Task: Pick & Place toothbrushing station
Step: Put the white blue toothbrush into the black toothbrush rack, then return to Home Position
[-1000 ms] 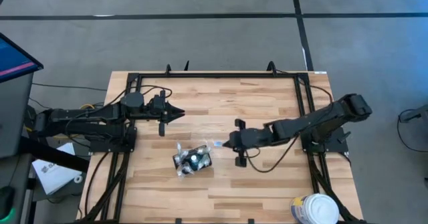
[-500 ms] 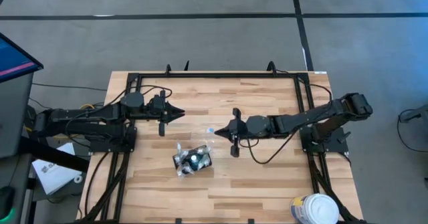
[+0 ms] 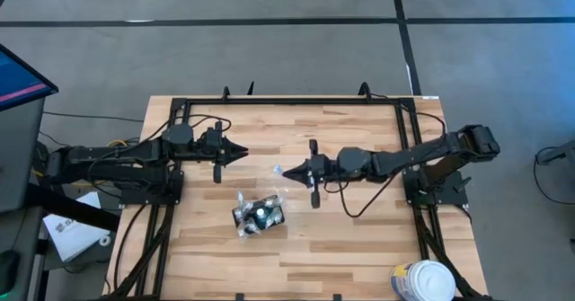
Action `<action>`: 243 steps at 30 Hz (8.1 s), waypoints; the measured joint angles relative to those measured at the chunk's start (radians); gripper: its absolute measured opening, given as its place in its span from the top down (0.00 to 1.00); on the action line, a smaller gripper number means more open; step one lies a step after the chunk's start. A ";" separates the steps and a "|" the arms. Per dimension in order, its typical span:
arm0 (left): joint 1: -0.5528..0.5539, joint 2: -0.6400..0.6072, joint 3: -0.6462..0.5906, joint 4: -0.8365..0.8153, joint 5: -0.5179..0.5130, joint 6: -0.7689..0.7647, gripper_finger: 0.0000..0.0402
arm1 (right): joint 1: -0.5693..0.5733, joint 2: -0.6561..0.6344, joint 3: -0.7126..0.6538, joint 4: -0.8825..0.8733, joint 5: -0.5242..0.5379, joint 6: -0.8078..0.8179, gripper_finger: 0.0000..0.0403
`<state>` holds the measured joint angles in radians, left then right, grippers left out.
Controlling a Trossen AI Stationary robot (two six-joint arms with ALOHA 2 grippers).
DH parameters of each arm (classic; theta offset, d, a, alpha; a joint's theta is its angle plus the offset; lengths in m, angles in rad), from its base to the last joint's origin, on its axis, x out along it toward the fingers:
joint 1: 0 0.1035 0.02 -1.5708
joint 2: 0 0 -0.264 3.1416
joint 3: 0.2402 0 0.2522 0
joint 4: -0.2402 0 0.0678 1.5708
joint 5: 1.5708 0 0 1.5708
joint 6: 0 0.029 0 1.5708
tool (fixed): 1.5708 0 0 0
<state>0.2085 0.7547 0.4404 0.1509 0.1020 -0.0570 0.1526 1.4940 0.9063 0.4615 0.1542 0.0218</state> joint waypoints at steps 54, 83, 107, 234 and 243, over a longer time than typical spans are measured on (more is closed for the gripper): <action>0.000 0.000 0.000 0.000 0.000 0.007 0.87 | -0.044 0.492 0.031 0.881 -0.344 0.061 1.00; 0.000 0.000 0.000 0.000 0.000 0.007 0.87 | -0.059 0.492 0.004 0.672 -0.340 0.049 1.00; 0.000 0.000 -0.032 0.015 -0.005 0.002 0.87 | -0.075 0.489 0.007 0.474 -0.340 0.050 1.00; 0.017 -0.639 -0.209 -0.229 -0.004 0.045 0.87 | 0.084 -0.408 0.004 -0.966 0.187 0.183 0.71; 0.017 -0.646 -0.277 -0.173 -0.006 0.015 0.87 | 0.233 -0.491 -0.074 -0.987 0.395 0.283 0.71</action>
<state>0.2256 0.1089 0.1632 -0.0224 0.0965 -0.0422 0.3857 1.0032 0.8320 -0.5254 0.5491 0.3051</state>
